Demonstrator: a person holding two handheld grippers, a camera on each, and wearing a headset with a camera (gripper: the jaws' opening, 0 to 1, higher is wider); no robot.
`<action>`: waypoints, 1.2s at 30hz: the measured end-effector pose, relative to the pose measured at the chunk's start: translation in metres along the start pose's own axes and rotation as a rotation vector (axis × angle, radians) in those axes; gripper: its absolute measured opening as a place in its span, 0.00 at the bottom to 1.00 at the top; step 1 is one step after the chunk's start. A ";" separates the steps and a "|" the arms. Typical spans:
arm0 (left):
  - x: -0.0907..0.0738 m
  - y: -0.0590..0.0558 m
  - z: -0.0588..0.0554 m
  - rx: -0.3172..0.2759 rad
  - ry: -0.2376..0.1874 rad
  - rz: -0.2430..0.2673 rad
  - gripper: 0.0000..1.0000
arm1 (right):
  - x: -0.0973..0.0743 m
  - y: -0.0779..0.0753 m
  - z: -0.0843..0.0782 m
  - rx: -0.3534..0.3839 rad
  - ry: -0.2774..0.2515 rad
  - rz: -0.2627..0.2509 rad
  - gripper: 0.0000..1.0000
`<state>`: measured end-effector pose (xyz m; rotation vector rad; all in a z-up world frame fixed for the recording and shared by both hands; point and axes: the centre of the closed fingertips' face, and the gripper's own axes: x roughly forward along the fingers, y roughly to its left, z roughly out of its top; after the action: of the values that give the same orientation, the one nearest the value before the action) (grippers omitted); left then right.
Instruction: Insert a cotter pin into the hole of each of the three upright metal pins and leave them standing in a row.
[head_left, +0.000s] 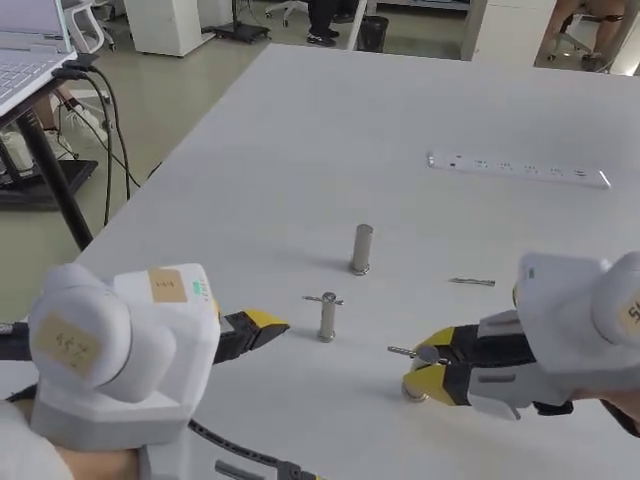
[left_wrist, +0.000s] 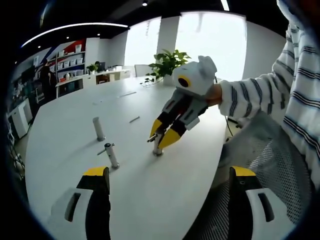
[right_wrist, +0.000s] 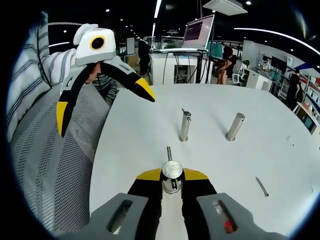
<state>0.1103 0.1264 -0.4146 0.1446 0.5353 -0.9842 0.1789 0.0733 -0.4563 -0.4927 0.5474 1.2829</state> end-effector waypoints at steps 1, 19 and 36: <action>-0.002 0.000 -0.001 -0.002 0.000 0.003 0.99 | 0.001 -0.003 0.001 -0.002 -0.001 0.001 0.08; -0.008 -0.001 -0.004 -0.036 -0.011 0.015 0.99 | 0.009 -0.033 0.003 -0.048 0.026 0.007 0.08; -0.005 0.002 0.001 -0.041 -0.023 0.005 0.98 | 0.009 -0.035 0.003 -0.005 0.008 0.026 0.08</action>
<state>0.1098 0.1305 -0.4117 0.0980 0.5331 -0.9681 0.2149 0.0743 -0.4583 -0.4961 0.5589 1.3082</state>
